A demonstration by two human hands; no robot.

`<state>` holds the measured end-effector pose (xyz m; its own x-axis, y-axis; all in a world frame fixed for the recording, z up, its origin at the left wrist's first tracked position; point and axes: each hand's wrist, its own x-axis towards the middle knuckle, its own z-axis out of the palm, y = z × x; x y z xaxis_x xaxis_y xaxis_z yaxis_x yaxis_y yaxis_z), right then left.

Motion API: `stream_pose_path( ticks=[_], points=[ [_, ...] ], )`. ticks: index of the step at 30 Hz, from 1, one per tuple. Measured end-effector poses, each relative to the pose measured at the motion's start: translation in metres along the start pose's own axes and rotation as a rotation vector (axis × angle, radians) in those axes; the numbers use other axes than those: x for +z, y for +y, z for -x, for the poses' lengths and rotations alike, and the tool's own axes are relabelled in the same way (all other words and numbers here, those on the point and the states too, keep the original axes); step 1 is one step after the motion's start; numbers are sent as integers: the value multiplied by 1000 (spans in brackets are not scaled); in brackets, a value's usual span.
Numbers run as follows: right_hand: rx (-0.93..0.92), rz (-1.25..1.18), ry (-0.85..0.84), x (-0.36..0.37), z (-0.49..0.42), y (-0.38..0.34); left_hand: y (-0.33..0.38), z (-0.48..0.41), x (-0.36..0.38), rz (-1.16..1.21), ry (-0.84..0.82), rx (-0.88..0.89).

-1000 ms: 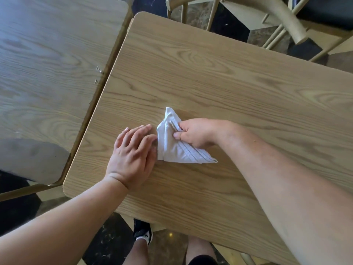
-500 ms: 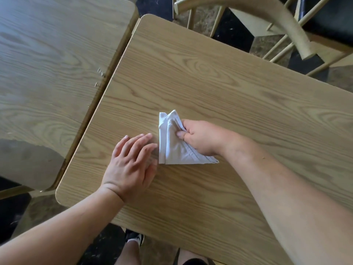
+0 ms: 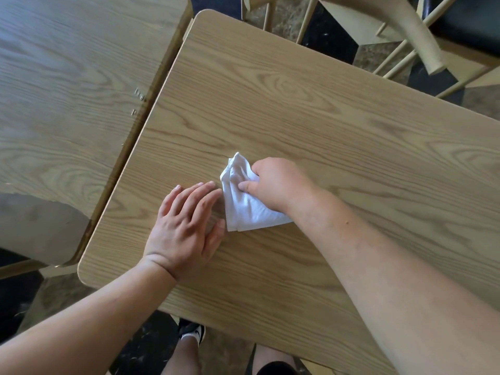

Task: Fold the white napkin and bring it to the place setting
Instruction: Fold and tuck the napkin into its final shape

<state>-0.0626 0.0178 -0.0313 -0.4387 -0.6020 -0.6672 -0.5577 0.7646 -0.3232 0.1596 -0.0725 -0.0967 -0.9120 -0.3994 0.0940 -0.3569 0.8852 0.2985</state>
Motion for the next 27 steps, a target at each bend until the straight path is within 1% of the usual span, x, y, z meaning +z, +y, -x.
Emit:
stream_pose_path(
  ticks=[3,6,8,10,11,13,14,15,16,18,19,21,22,25,27],
  points=[
    [45,8,212,8,6,-3,1,0,-1,-19,-16,16],
    [-11,56,466,31,9,-5,2,0,-3,-44,-57,45],
    [-31,113,591,49,9,-6,2,0,-3,-69,-81,54],
    [-40,108,720,60,9,-6,2,0,-3,-90,-96,54],
    [-74,71,786,63,10,-5,2,-1,-2,-92,-101,53],
    [-234,-37,876,71,15,-10,1,-1,-1,-96,-105,54],
    [-324,-80,876,76,20,-14,0,0,-1,-96,-105,57],
    [-390,-102,830,82,25,-19,-1,0,0,-91,-111,55],
    [-416,-98,748,90,30,-22,-2,1,0,-86,-123,50],
    [-360,-22,582,105,36,-17,-2,1,0,-86,-138,47],
    [-313,50,542,112,36,-8,-1,1,0,-92,-130,51],
    [-254,179,535,118,36,13,0,-1,0,-102,-106,56],
    [-226,202,550,118,37,23,1,-1,-1,-103,-103,53],
    [-91,163,600,114,42,53,3,-2,-3,-109,-129,37],
    [-54,153,625,112,46,69,4,-2,-3,-107,-139,30]
  ],
)
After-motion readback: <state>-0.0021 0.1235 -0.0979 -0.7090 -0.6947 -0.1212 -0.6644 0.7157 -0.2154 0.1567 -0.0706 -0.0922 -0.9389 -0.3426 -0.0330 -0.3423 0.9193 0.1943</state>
